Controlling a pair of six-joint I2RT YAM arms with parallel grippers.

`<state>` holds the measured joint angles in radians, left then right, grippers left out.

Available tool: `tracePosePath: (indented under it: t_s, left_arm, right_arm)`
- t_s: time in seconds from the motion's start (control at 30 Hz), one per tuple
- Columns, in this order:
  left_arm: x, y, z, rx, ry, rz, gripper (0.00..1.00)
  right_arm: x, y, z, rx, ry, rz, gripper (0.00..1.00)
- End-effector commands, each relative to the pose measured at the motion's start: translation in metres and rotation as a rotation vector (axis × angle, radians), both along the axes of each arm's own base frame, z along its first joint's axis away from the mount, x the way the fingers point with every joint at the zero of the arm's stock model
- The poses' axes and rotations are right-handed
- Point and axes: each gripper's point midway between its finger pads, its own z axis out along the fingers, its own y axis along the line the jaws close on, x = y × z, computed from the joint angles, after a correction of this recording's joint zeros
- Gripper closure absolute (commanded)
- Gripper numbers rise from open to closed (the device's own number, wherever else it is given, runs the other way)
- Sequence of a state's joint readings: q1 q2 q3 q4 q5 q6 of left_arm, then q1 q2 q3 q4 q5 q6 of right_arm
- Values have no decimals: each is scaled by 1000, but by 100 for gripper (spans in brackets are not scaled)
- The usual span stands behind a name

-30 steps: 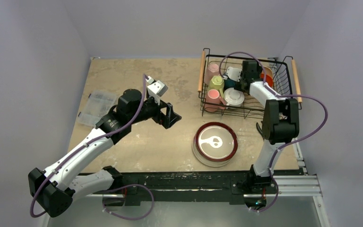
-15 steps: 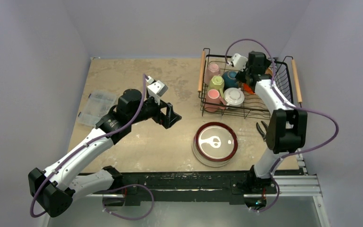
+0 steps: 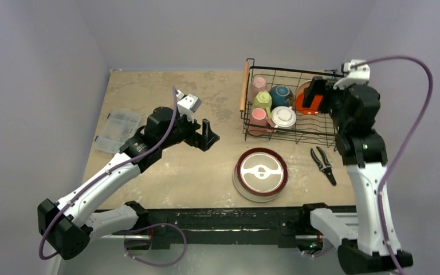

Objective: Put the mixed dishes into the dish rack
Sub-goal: Pick up the plate from the corner of the board.

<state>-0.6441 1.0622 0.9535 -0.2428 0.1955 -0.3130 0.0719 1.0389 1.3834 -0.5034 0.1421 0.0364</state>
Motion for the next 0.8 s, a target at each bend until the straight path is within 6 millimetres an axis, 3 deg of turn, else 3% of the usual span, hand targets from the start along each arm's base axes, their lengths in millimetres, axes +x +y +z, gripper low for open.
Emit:
tracePosePath:
  t_s: [0.0,0.13,0.27,0.37,0.43,0.57,0.6,0.67,0.7,0.77]
  left_arm:
    - [5,-4,4,0,16,17,3]
    - [1,-12,-9,-7,99,-8,5]
    - [-14,-32,-36,-130,355,-4,13]
    - [-27,-52,-55,-296,504,-13,17]
    - [-31,-60,-72,-349,534,10,19]
    - [-36,-78,-103,-247,571,35,29]
    - [-36,-84,-107,-221,574,31,34]
    - [-35,-93,-113,-180,567,35,44]
    - [-35,-95,-118,-158,565,46,47]
    - [-34,-97,-128,-118,563,73,49]
  right_arm:
    - [-63,54,-76,378,263,138,1]
    - [-100,49,-133,493,415,15,1]
    - [-126,60,-197,558,565,11,1]
    - [-133,56,-229,587,596,-48,1]
    - [-133,44,-244,593,589,-149,1]
    - [-131,37,-272,631,607,-251,2]
    - [-131,37,-281,640,623,-263,11]
    - [-125,43,-289,642,636,-231,44]
    - [-123,43,-293,637,641,-228,50]
    - [-121,43,-304,629,663,-232,49]
